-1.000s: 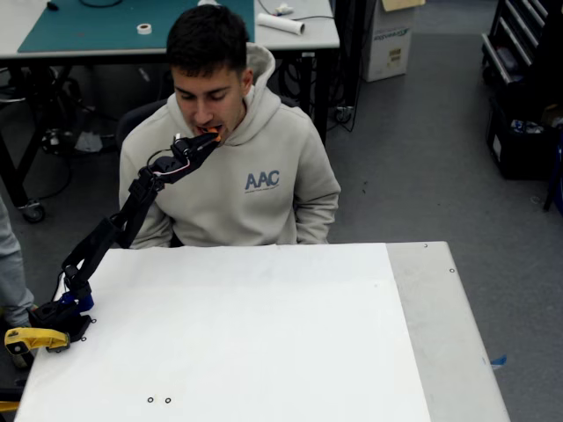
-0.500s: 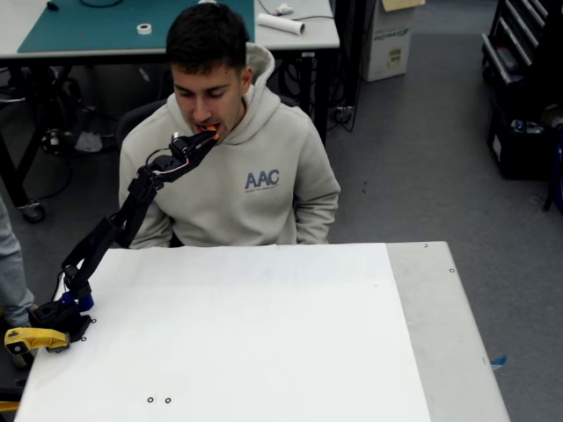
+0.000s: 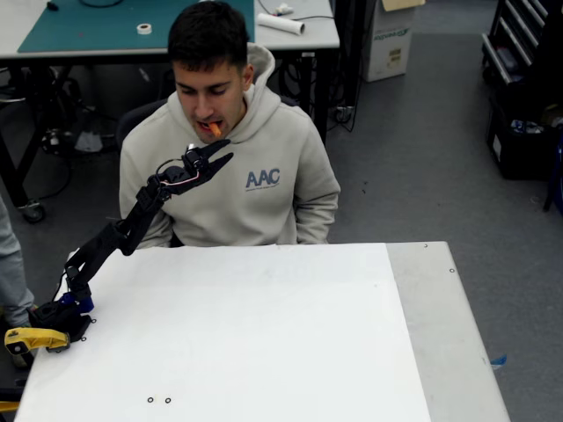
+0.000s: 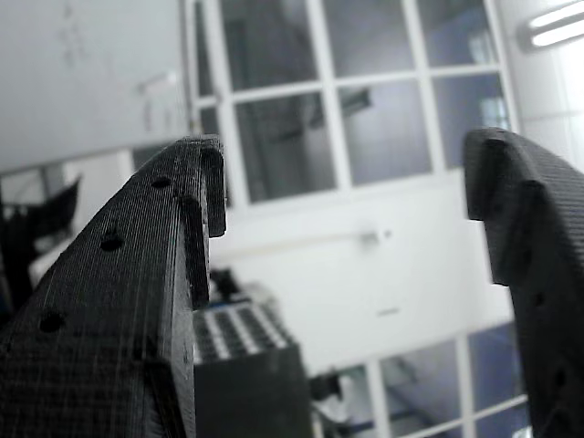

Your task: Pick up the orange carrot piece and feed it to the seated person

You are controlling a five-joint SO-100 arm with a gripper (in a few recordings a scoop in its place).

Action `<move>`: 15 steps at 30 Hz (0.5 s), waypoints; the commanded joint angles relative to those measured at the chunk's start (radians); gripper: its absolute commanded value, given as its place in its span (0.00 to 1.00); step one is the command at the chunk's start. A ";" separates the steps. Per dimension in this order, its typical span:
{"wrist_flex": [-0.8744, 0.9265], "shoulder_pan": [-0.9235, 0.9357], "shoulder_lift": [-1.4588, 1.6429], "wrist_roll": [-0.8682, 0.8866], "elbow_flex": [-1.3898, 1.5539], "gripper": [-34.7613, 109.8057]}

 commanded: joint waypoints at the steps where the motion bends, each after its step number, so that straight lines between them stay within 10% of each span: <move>1: -0.003 0.018 0.049 0.003 -0.077 0.30; 15: -0.002 0.006 0.064 0.083 -0.066 0.23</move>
